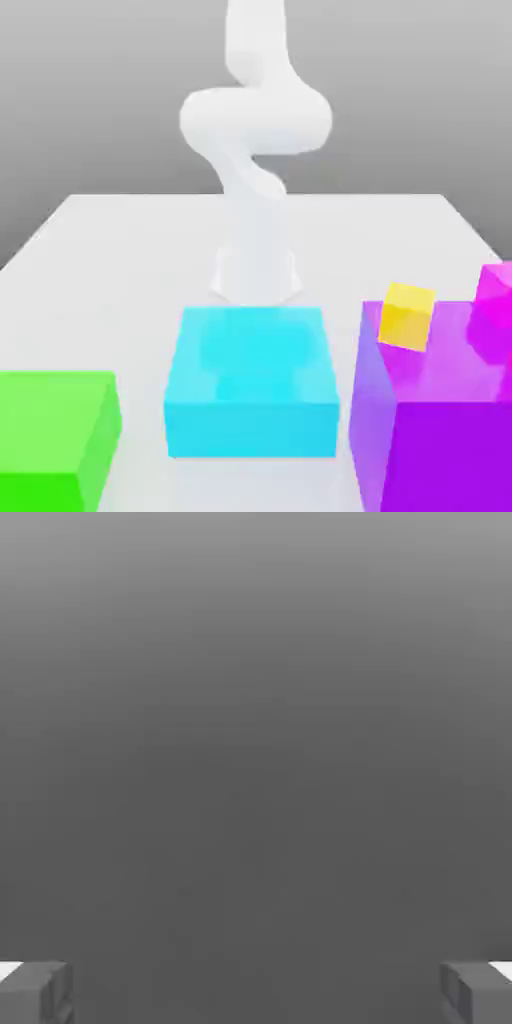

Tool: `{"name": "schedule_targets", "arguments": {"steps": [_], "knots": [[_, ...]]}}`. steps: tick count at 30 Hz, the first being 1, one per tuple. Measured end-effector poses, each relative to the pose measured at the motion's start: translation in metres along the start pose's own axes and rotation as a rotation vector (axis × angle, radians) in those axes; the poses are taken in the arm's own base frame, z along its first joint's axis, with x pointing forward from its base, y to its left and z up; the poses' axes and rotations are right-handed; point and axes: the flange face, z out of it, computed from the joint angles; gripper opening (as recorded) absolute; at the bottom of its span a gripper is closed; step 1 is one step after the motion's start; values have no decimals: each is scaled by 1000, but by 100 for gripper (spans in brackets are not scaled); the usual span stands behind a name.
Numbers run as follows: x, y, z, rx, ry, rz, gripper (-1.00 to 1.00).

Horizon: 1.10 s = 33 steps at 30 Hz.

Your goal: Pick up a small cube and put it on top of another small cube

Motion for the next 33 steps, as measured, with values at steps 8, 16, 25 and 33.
{"name": "schedule_targets", "arguments": {"steps": [8, 16, 25, 33], "knots": [[-150, -75, 136, -12, -286, -554, 0], [-364, -75, 220, 38, -577, -1140, 0], [-493, 35, 299, 67, -833, -1463, 0], [-534, 85, 354, 55, -861, -1449, -100]]}}
